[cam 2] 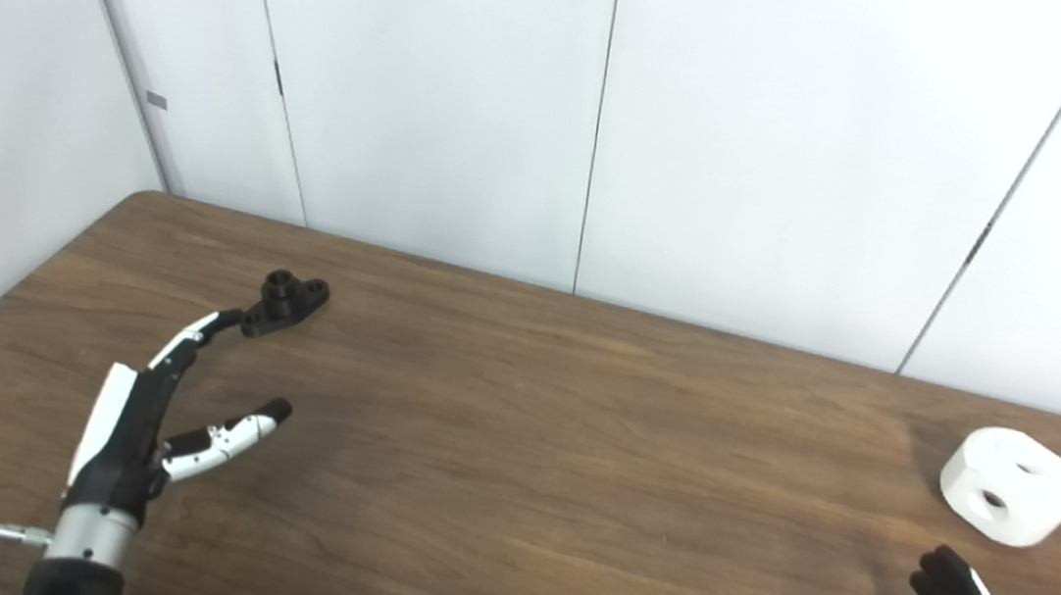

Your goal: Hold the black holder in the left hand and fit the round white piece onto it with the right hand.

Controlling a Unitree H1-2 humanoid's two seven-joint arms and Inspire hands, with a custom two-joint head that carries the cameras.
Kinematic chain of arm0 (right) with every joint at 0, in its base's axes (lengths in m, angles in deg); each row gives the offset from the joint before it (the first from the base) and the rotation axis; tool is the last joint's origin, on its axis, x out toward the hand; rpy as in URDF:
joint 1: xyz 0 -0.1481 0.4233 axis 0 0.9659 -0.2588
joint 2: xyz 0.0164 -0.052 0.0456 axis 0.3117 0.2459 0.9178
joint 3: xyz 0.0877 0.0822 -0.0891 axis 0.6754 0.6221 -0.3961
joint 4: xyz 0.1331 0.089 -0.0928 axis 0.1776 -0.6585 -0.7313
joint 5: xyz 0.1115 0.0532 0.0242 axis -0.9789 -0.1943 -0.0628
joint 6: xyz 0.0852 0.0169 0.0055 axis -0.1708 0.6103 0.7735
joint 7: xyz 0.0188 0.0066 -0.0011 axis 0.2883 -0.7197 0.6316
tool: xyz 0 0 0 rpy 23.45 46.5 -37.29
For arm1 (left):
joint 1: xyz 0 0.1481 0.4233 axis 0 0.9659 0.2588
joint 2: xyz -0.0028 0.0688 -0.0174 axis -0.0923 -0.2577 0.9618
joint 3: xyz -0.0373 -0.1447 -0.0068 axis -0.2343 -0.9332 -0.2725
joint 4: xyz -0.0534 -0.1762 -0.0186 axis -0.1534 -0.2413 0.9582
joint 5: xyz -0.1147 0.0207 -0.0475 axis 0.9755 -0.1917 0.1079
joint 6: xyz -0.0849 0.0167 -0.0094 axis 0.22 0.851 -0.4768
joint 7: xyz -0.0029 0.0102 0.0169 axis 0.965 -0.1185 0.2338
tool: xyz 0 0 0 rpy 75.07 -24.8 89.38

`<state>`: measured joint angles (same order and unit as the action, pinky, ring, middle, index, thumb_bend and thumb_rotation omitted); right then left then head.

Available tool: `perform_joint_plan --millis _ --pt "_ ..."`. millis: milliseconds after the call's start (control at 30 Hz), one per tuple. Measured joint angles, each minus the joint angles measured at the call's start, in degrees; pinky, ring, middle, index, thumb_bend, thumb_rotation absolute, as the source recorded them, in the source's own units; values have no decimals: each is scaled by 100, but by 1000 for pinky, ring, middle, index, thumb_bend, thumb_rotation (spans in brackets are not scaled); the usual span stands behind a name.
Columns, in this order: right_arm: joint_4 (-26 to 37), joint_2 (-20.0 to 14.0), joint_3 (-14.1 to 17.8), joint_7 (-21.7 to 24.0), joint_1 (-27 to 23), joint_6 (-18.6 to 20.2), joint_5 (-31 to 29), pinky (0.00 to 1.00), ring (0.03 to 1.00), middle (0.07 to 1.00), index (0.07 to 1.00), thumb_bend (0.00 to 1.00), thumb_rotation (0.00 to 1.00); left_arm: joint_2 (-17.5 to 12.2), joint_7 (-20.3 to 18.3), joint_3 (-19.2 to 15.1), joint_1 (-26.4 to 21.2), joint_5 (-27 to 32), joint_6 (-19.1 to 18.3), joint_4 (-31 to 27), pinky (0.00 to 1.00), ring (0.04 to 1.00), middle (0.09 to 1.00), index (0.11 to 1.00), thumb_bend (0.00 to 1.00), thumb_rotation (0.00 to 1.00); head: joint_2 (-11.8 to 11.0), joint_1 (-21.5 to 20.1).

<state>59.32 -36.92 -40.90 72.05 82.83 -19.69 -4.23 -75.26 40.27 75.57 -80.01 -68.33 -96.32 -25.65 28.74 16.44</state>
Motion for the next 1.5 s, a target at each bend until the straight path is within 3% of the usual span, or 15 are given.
perform_joint_plan --millis 200,433,567,800,1133,1500 --pt "-1 2 -7 1 -1 5 -51 899 909 888 855 634 862 -404 -40 84 -436 -361 35 599 908 945 933 884 814 355 26 -88" --pt "11 5 -10 0 9 12 -56 910 910 889 857 602 869 -566 41 235 -685 -705 237 1304 848 930 929 873 832 347 44 -105" --pt "12 4 -10 10 12 23 -92 975 937 923 888 653 871 -712 129 255 -912 -804 277 1763 855 937 935 875 846 352 62 -97" --pt "19 1 -14 26 14 67 -166 998 956 941 914 658 884 -1030 134 363 -1487 -862 277 2328 863 944 934 873 832 334 62 -132" --pt "51 1 -32 26 33 88 -164 988 957 936 909 625 884 -1072 232 375 -1961 -893 13 2994 886 946 924 858 820 312 105 -185" --pt "106 9 -58 8 66 101 -15 1000 963 925 897 607 914 -1122 142 435 -2344 -806 -459 3318 891 947 913 828 814 312 123 -193"
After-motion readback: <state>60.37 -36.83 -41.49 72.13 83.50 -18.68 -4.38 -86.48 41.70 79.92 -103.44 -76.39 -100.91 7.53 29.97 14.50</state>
